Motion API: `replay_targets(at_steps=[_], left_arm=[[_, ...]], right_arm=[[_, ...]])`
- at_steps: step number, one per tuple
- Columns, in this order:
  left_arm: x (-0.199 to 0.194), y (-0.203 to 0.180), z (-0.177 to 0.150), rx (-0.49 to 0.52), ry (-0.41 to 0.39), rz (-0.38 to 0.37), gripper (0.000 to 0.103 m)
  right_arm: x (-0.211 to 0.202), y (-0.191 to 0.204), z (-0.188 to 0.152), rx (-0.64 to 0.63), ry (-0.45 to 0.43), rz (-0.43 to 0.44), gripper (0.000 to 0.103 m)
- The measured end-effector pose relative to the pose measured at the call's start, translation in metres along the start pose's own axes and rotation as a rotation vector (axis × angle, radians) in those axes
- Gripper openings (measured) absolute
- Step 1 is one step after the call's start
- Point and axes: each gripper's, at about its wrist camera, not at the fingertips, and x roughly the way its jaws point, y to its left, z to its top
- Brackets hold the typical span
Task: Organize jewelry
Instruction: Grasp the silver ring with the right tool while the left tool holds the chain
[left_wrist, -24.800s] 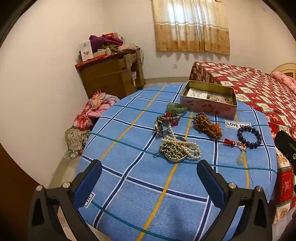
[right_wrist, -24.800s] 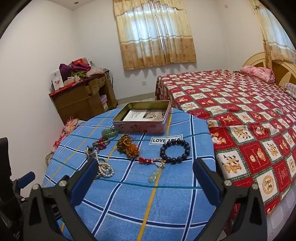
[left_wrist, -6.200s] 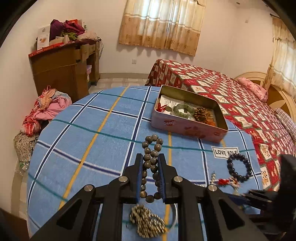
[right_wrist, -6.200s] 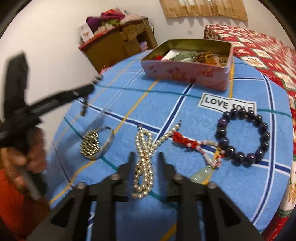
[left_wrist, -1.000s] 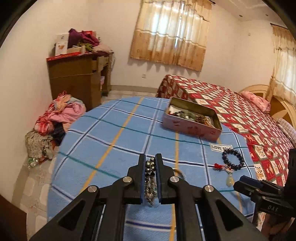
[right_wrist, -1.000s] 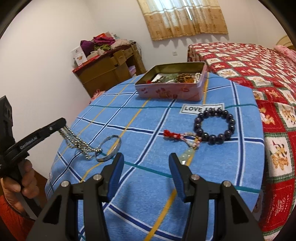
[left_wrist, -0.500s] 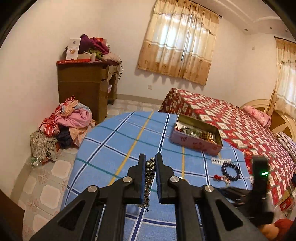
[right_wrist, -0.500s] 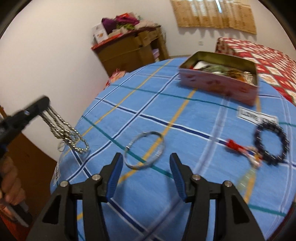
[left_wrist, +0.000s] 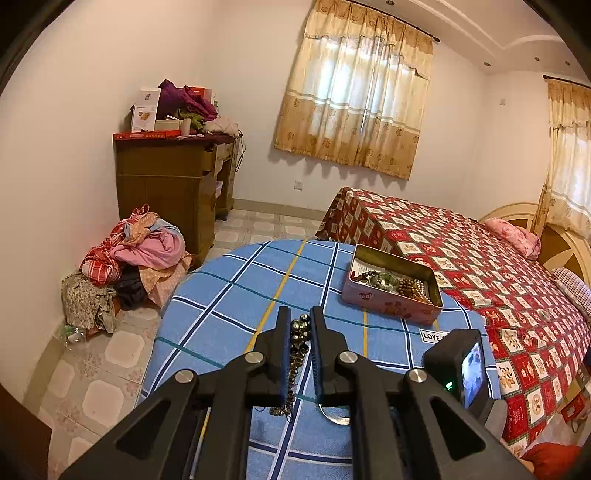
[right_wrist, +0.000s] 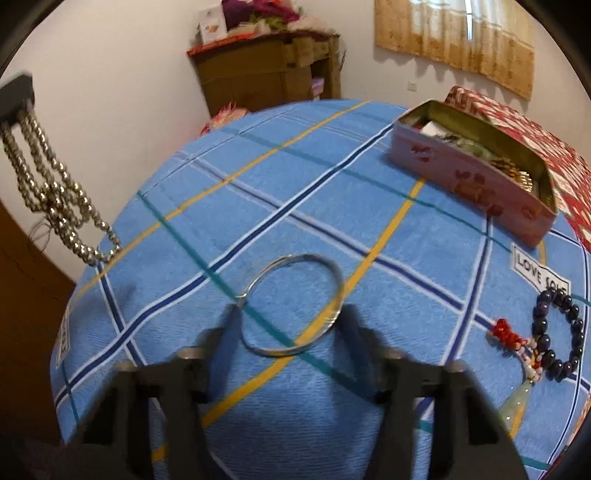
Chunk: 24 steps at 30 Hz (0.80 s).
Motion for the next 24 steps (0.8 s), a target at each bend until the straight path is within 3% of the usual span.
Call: replay_targets(at_steps=[2,10,24], left_arm=[[0.002,-0.001,0.002,0.004,0.002,0.003,0.009],[0.005,-0.006,0.005,0.009,0.008,0.002,0.009],[0.012,-0.019,0.014,0.039,0.0,-0.031,0.009]], right_arm=[[-0.001,-0.015,0.0,0.066,0.013,0.057,0.009],[-0.011,-0.024,-0.005,0.087,-0.009,0.084,0.006],[-0.07,-0.05,0.01,0.194,-0.196,0.091,0.007]])
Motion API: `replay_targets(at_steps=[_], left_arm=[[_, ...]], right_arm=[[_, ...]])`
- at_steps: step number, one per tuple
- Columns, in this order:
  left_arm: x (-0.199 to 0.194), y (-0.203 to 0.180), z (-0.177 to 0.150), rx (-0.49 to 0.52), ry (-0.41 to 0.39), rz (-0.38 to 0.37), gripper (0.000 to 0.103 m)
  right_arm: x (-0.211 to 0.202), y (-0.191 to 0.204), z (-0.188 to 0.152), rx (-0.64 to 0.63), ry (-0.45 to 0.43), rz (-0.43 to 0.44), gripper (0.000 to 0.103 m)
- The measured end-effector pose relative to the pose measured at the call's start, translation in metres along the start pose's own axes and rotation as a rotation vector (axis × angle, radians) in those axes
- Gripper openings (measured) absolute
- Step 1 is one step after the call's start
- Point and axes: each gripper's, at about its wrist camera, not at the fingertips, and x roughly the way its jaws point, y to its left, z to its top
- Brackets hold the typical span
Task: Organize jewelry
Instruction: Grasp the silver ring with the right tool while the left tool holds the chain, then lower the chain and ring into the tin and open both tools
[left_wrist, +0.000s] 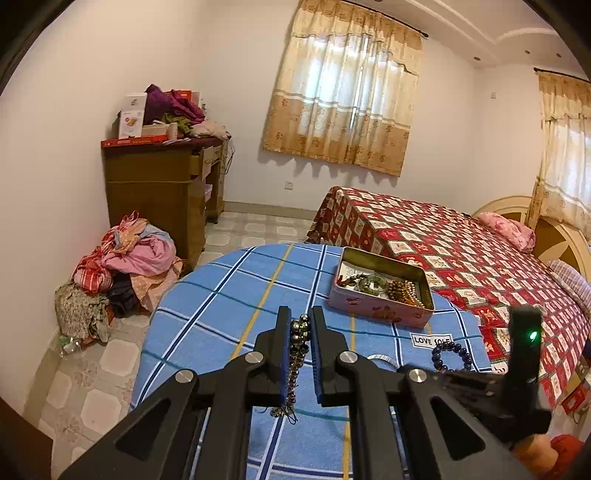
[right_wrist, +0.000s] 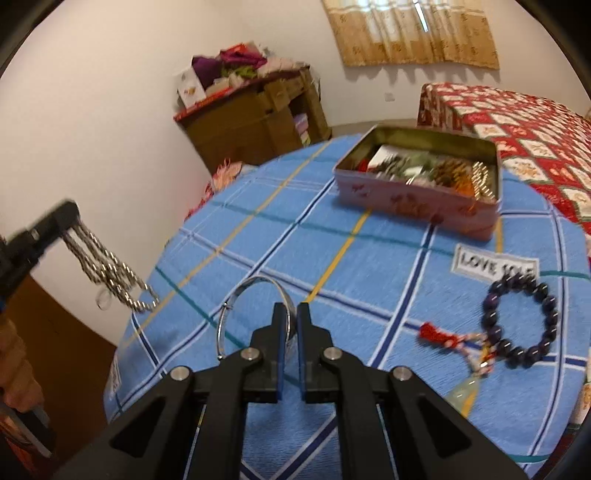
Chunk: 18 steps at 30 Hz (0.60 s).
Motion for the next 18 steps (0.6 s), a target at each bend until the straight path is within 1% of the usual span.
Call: replay_targets(at_steps=[6,9,11,14,18], left_arm=[[0.024,-0.026,0.018,0.061,0.002,-0.065,0.009],[0.042,-0.046,0.035,0.085,-0.008,-0.122,0.009],[0.053,-0.055,0.045,0.098,-0.017,-0.147,0.009],[0.078,-0.07,0.062,0.102,-0.017,-0.192,0.009],[0.111,-0.086,0.078,0.11,-0.018,-0.235,0.009]], right_arm=[[-0.023,-0.028,0.032,0.06,-0.091,-0.038,0.007],[-0.034,-0.047,0.054,0.087,-0.141,-0.058,0.007],[-0.038,-0.059,0.072,0.095,-0.178,-0.085,0.007],[-0.036,-0.08,0.094,0.117,-0.212,-0.114,0.007],[-0.026,-0.112,0.112,0.156,-0.234,-0.149,0.007]])
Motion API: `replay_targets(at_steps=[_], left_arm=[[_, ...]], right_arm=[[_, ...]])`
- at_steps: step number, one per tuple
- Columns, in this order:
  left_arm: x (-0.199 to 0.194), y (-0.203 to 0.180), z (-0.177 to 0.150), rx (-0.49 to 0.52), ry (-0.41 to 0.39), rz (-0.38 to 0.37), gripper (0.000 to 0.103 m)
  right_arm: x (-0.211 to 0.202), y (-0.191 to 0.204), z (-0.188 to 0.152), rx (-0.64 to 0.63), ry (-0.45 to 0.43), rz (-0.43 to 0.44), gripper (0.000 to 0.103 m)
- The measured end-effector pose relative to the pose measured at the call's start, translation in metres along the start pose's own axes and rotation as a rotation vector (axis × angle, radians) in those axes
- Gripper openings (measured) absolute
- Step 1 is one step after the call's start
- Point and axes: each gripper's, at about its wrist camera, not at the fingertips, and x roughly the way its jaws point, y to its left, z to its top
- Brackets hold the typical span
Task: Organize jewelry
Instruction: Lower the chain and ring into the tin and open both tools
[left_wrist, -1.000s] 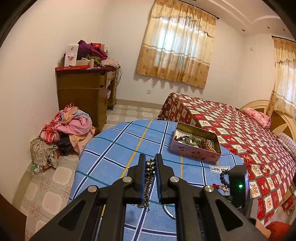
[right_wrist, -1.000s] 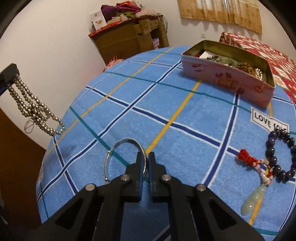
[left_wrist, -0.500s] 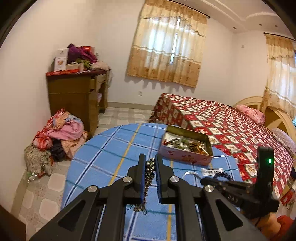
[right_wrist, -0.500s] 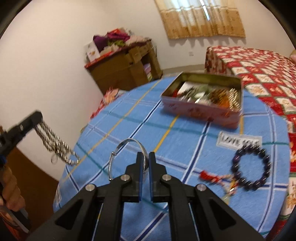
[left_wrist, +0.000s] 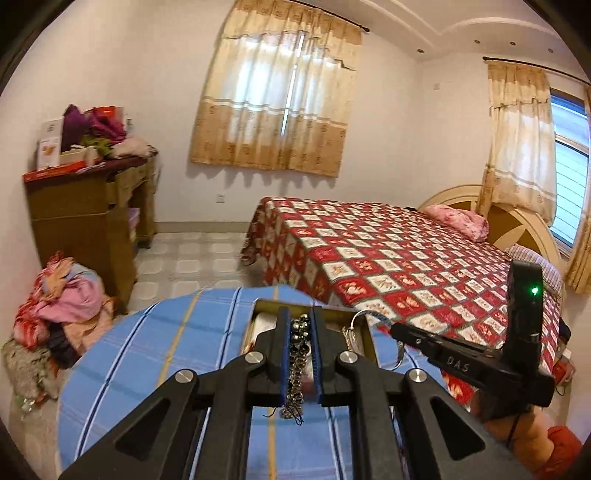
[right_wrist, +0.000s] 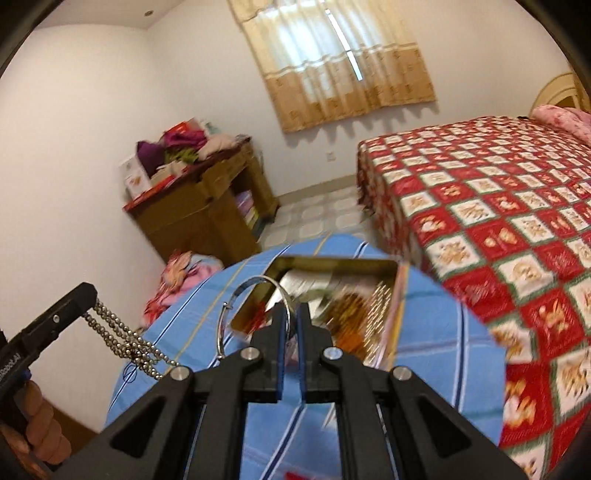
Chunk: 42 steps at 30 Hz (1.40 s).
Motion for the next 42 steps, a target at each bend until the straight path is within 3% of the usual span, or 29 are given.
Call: replay_targets(at_steps=[5,12,21,23,25,26,27,29,31,34,42], left_arm=[[0.06,-0.008,0.008,0.03,0.033,0.016,0.009],[0.131,-0.009,-0.011,0.038,0.142,0.066,0.009],[0.169,-0.006,-0.033,0.082,0.266,0.169,0.009],[0.17,-0.007,-0.035,0.114,0.285,0.213,0.01],[0.167,-0.008,-0.035,0.128,0.311,0.248,0.017],[0.167,-0.008,-0.035,0.124,0.32,0.251,0.034],[0.16,-0.008,-0.034,0.111,0.331,0.262,0.061],[0.151,-0.008,-0.033,0.085,0.307,0.279,0.082],[0.132,-0.01,-0.033,0.064,0.275,0.281,0.083],[0.112,-0.018,-0.04,0.068,0.295,0.291,0.083],[0.053,-0.044,-0.067,0.124,0.311,0.358,0.083]], right_arm=[[0.034,-0.03,0.006,0.063,0.025,-0.042,0.007],[0.077,-0.047,0.001,0.055,0.11,-0.084,0.007],[0.085,-0.051,-0.008,0.069,0.145,-0.067,0.01],[0.078,-0.051,-0.006,0.088,0.139,-0.06,0.017],[0.066,-0.049,-0.002,0.1,0.12,-0.044,0.028],[0.055,-0.048,-0.001,0.101,0.101,-0.051,0.029],[0.048,-0.047,0.001,0.104,0.084,-0.054,0.031],[0.027,-0.045,0.002,0.118,0.048,-0.048,0.032],[0.008,-0.044,-0.001,0.138,0.018,-0.048,0.04],[-0.019,-0.038,-0.008,0.144,-0.019,-0.051,0.05],[-0.07,-0.021,-0.042,0.123,-0.044,-0.05,0.051]])
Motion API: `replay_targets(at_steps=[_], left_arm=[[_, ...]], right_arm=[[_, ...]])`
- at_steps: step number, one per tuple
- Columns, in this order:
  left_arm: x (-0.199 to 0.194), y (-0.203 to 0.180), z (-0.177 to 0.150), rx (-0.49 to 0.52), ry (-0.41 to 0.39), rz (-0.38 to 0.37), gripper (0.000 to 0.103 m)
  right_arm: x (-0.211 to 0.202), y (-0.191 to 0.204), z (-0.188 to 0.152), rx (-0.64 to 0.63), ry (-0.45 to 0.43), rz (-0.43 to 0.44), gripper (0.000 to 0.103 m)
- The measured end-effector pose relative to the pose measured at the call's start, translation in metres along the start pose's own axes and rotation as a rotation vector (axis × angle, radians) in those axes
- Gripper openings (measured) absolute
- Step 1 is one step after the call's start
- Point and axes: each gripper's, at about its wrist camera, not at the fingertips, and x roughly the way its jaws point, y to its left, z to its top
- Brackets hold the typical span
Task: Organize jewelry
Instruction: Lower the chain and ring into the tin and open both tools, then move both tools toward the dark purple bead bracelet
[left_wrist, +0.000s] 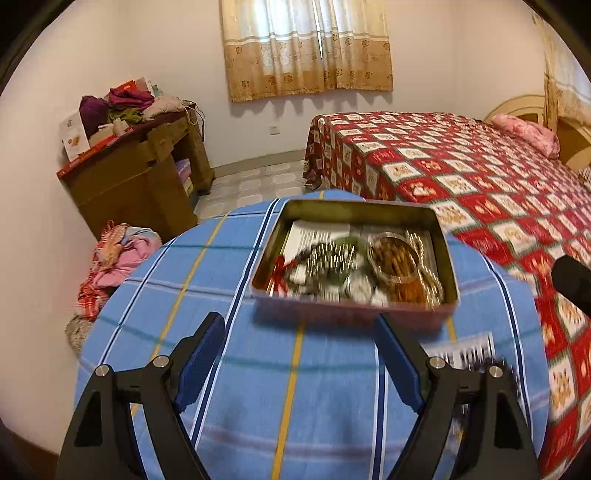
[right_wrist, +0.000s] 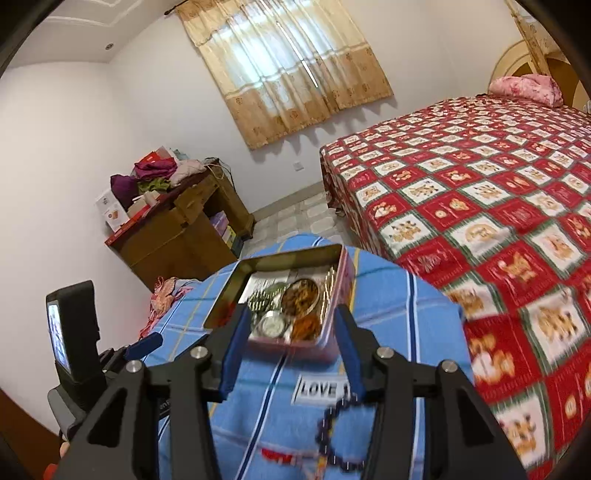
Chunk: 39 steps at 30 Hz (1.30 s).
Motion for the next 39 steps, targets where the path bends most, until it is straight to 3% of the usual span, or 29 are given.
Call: replay_targets(at_steps=[7,13,27,35,39], left_arm=[[-0.04,-0.005,-0.033,0.01,-0.026,0.048,0.083],[-0.062,-0.005,-0.054,-0.029,-0.028,0.041,0.083],[-0.081,-0.001,-0.085,-0.042,-0.038,0.089,0.083],[-0.072,0.011,-0.103,-0.073,0.0,0.016,0.083],[-0.068,0.015,-0.109,-0.111,0.021,-0.044,0.082]], right_arm=[[-0.029,-0.002,-0.03,-0.025,0.014,0.002,0.051],[-0.048,-0.004,-0.057,-0.054,0.041,-0.011,0.051],[-0.067,-0.002,-0.088,-0.096,0.067,-0.015,0.051],[-0.064,-0.009,-0.099,-0.122,0.099,-0.04,0.051],[-0.056,-0.013,-0.105,-0.125,0.146,-0.033,0.033]])
